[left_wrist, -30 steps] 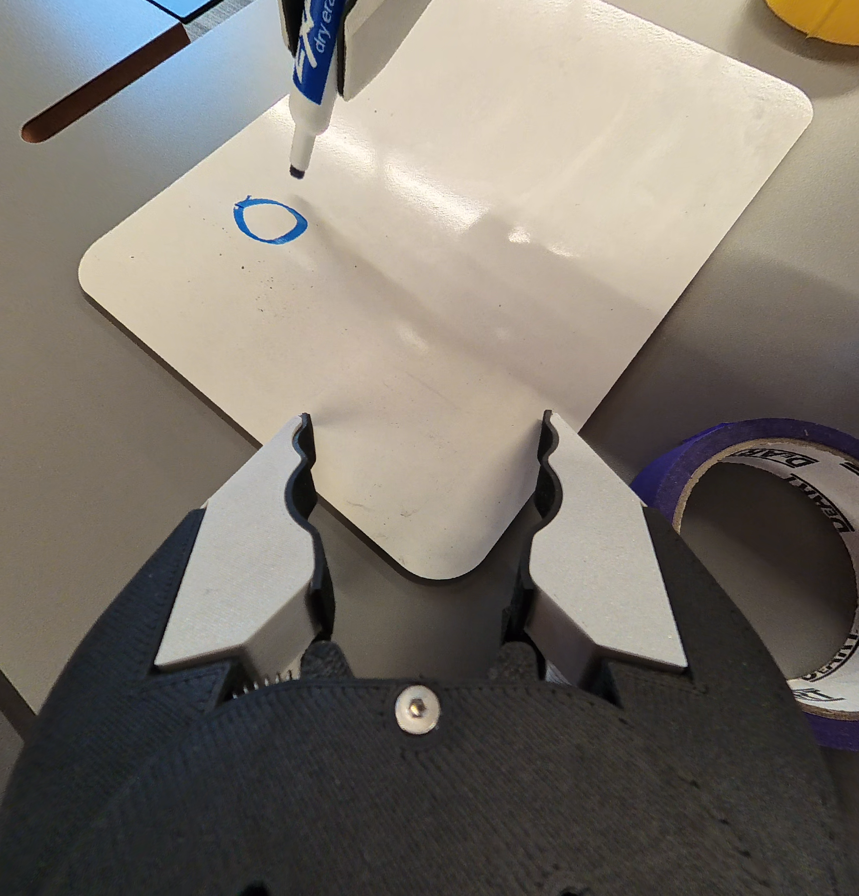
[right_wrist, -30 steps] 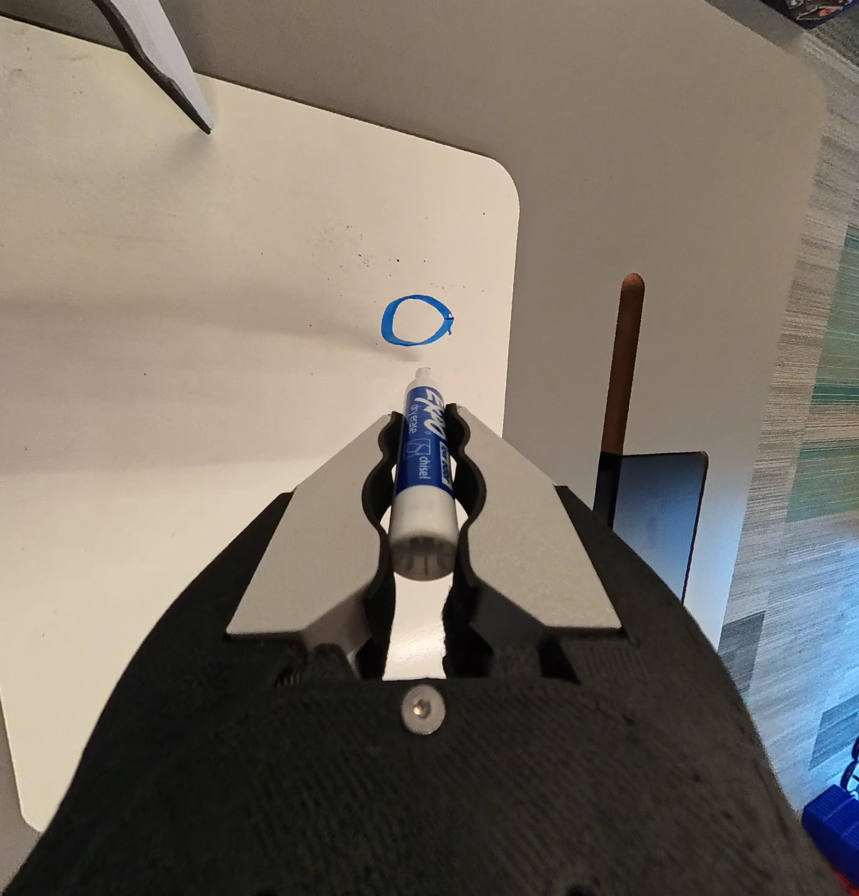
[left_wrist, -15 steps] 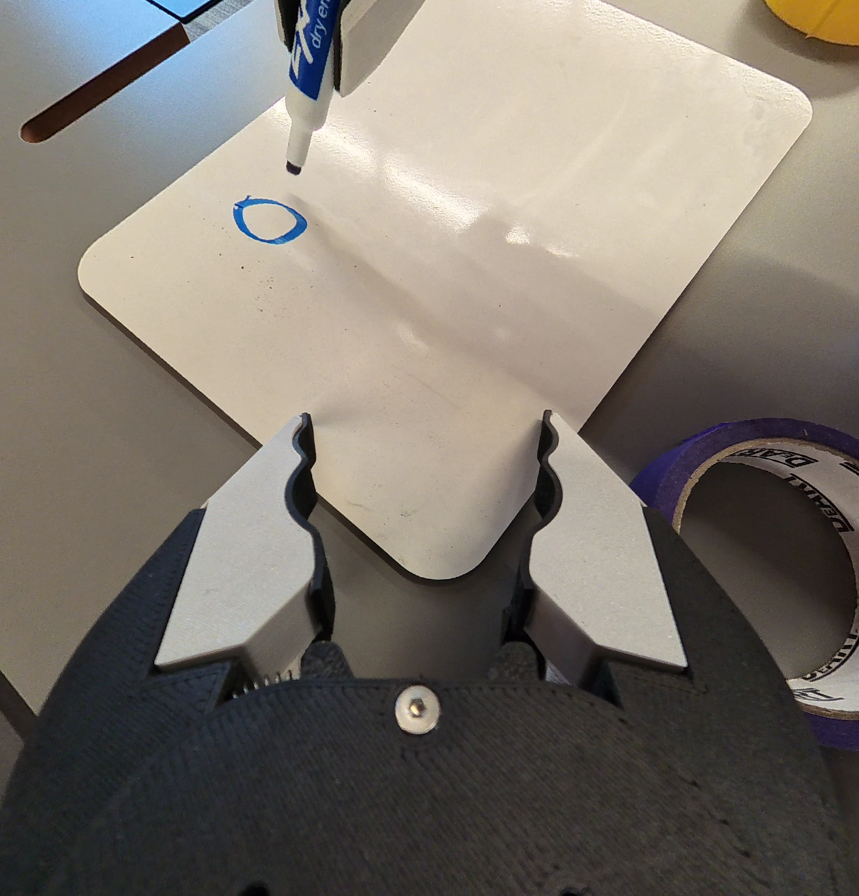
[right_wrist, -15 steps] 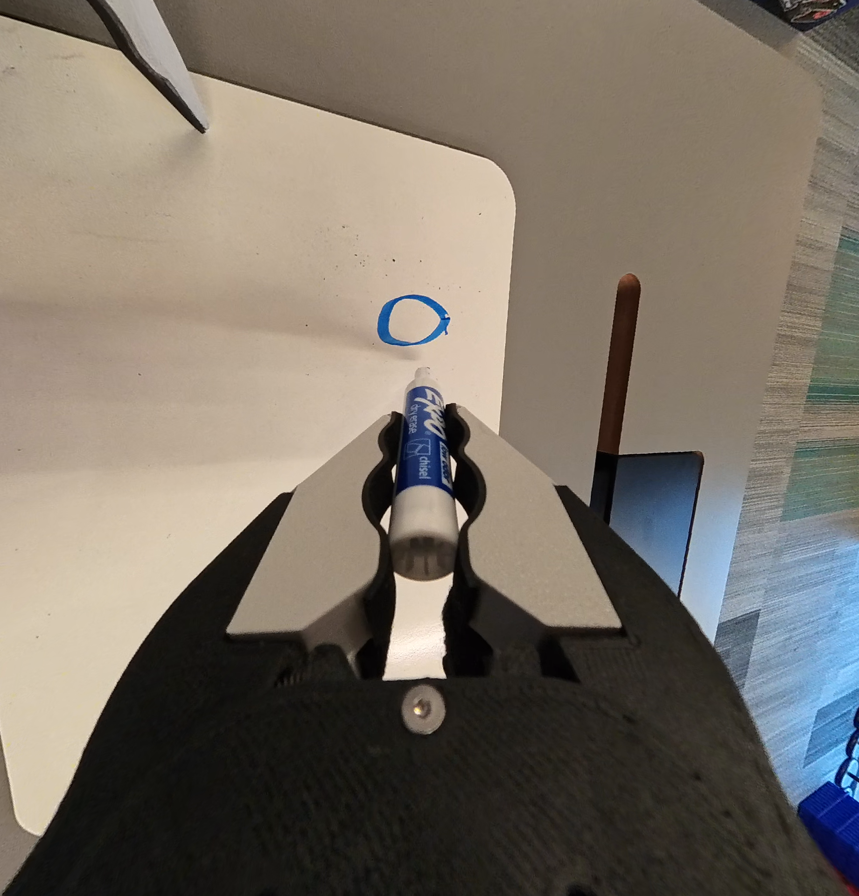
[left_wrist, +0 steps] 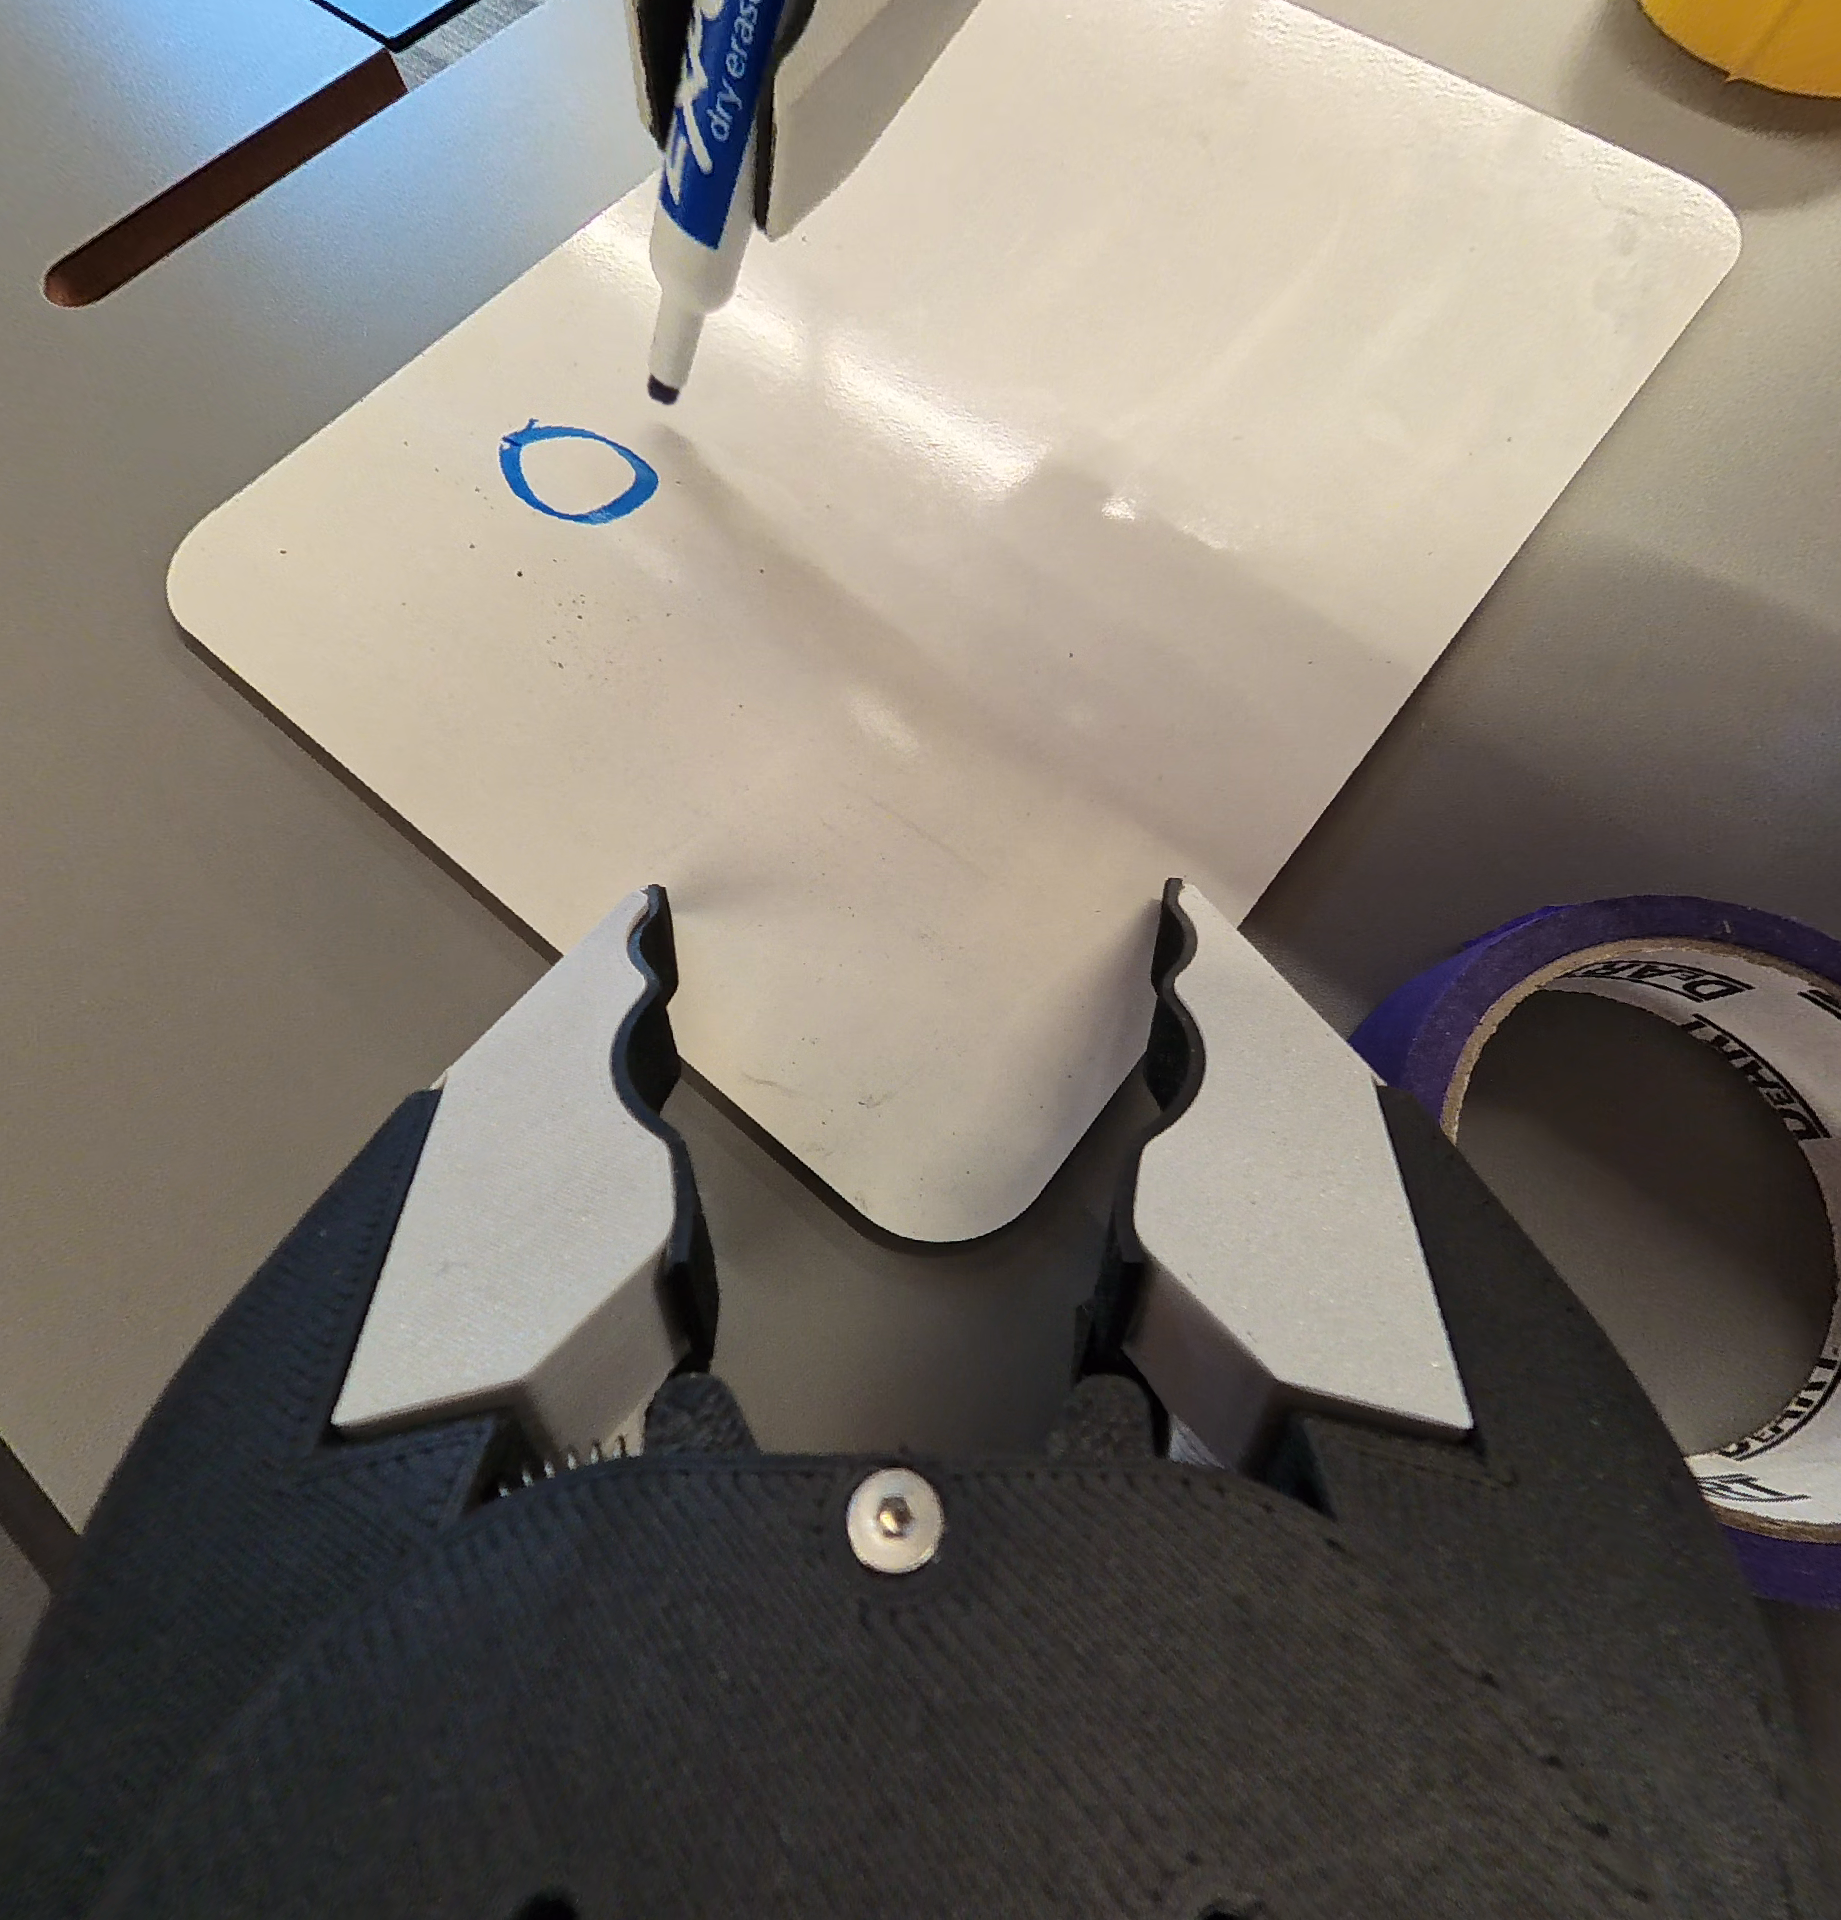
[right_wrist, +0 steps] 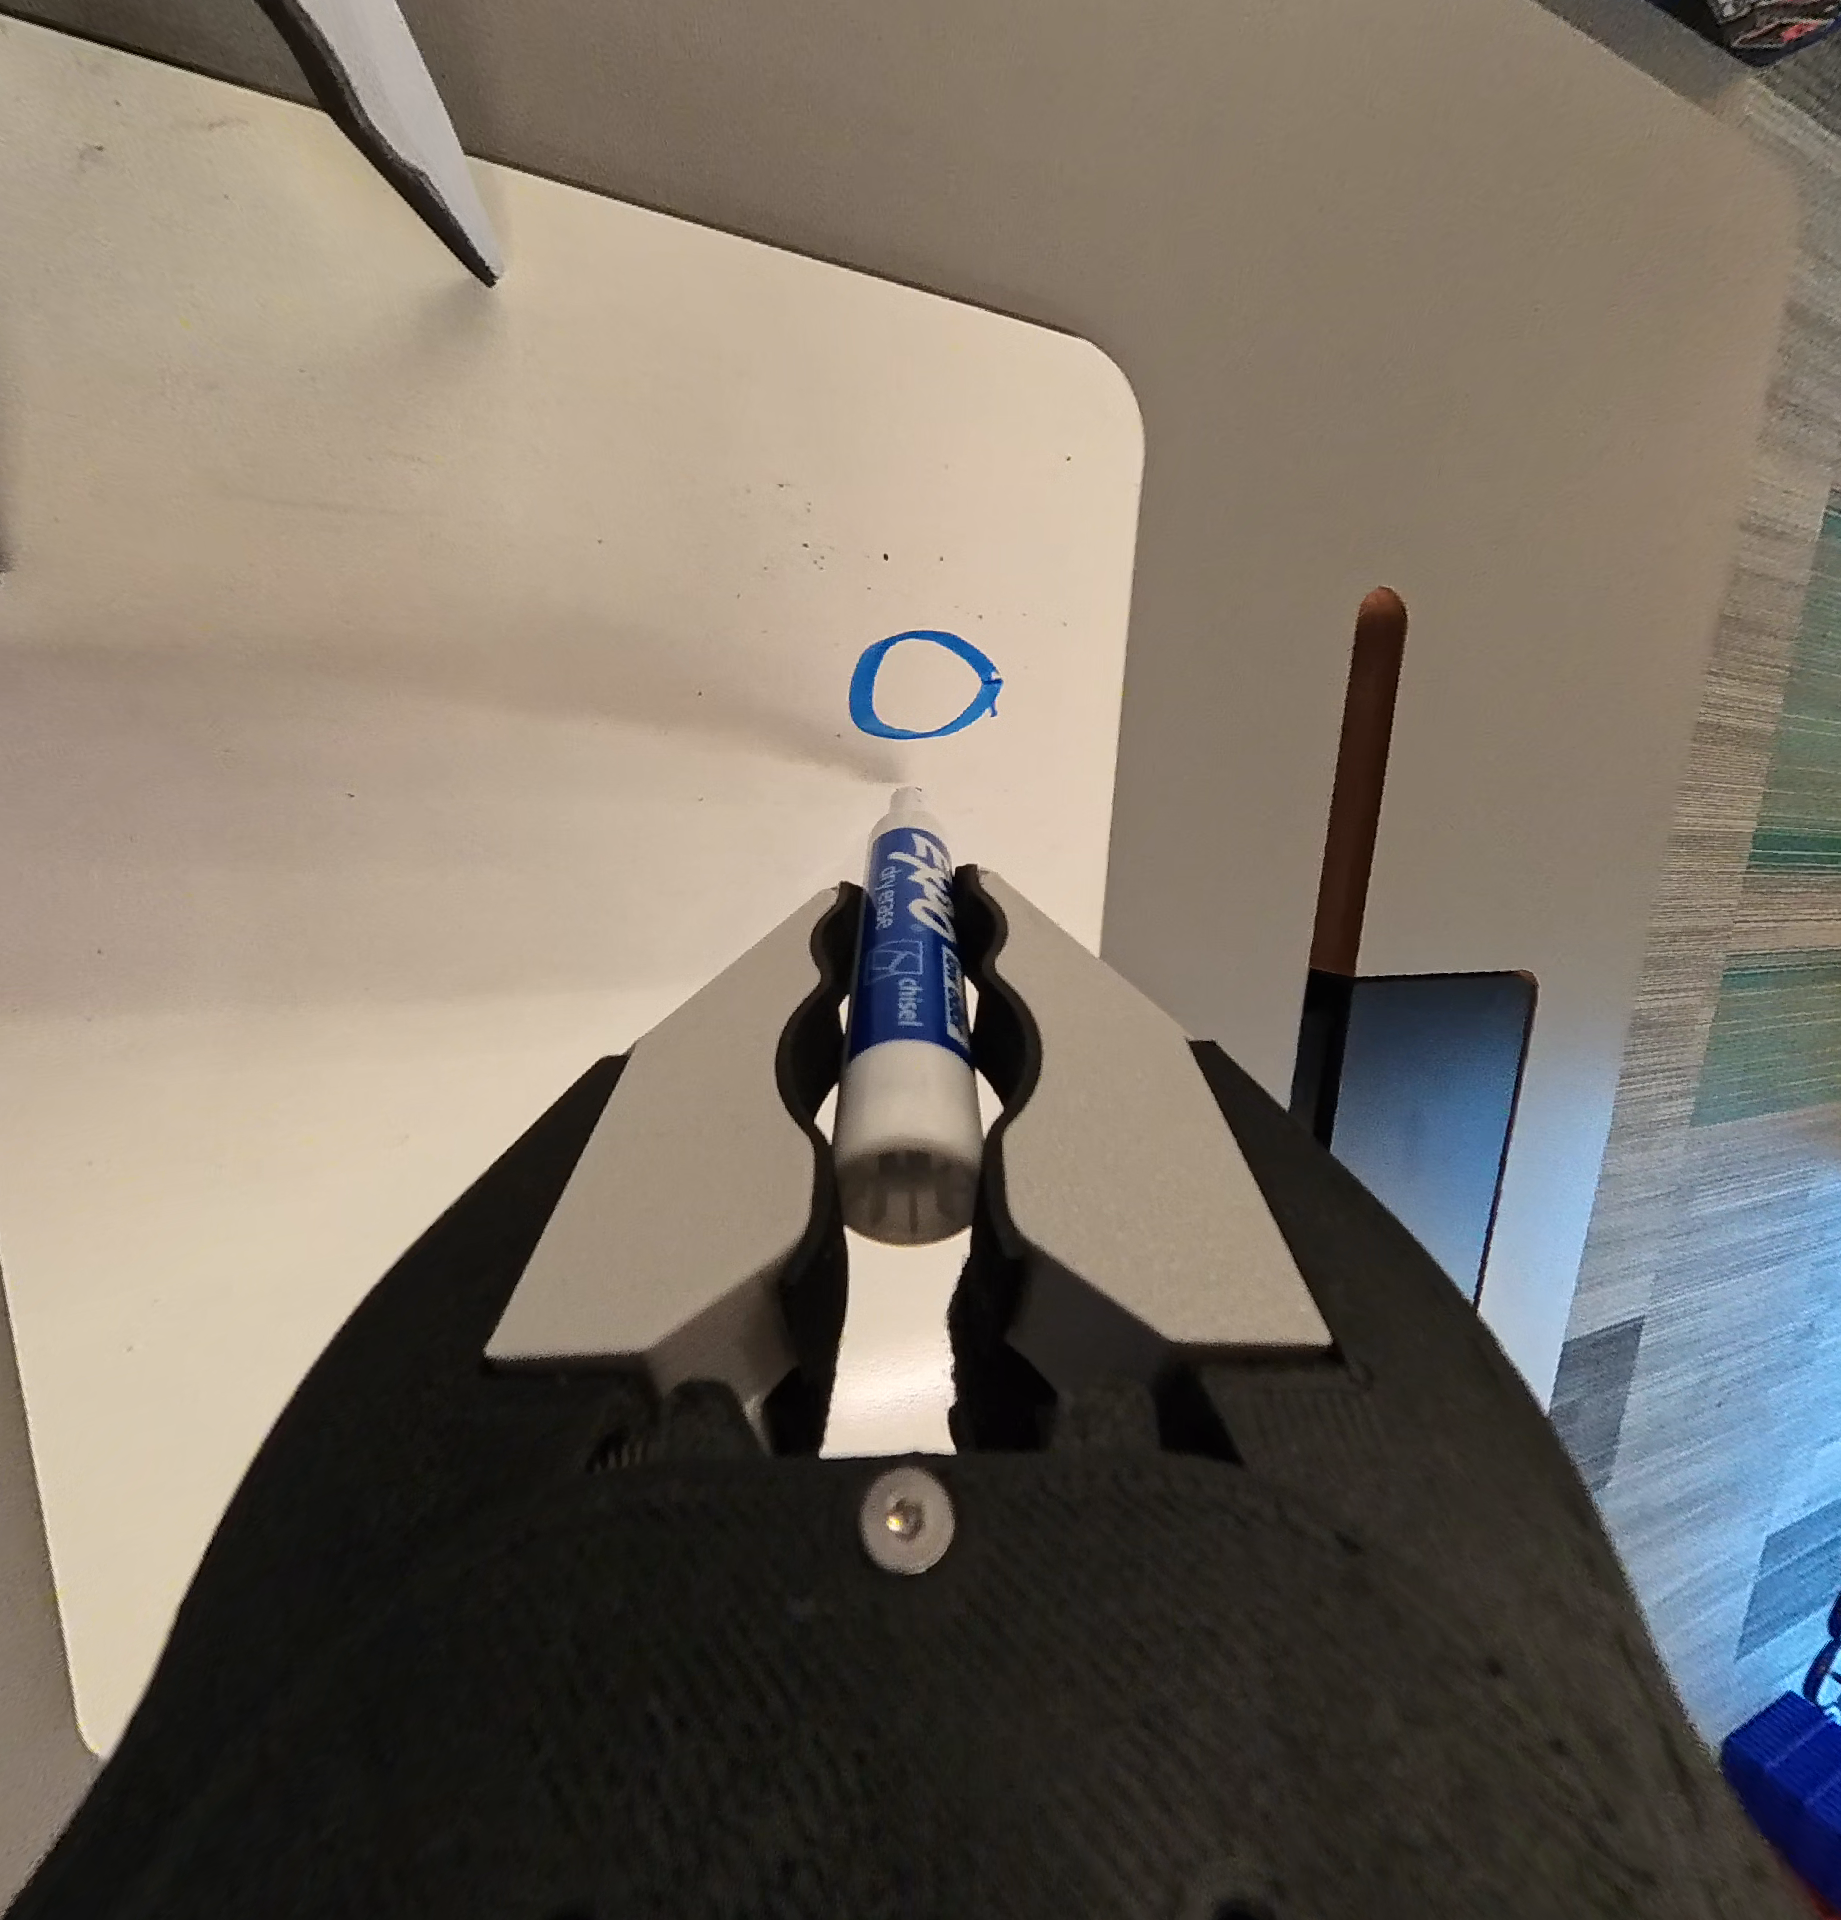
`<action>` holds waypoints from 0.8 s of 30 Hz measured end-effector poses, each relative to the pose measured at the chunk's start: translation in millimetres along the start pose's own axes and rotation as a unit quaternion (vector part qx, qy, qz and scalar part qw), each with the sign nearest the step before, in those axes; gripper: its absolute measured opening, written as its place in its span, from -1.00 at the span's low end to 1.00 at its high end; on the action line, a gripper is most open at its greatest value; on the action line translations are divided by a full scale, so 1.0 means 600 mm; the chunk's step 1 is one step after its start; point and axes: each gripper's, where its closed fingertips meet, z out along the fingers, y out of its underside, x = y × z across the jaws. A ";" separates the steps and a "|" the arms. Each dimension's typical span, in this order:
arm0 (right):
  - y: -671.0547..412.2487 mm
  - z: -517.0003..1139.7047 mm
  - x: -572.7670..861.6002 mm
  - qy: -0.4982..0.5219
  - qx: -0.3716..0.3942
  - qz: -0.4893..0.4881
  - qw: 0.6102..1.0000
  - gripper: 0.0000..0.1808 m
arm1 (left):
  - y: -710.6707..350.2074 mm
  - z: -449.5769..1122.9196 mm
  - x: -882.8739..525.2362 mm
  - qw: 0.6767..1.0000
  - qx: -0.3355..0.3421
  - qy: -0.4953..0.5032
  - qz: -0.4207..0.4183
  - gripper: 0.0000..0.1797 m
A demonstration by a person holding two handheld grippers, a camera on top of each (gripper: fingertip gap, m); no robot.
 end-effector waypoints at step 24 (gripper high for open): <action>0.000 0.002 -0.013 -0.004 -0.007 -0.014 1.000 -0.81 | 0.000 0.000 0.000 1.000 0.000 0.000 0.000 0.02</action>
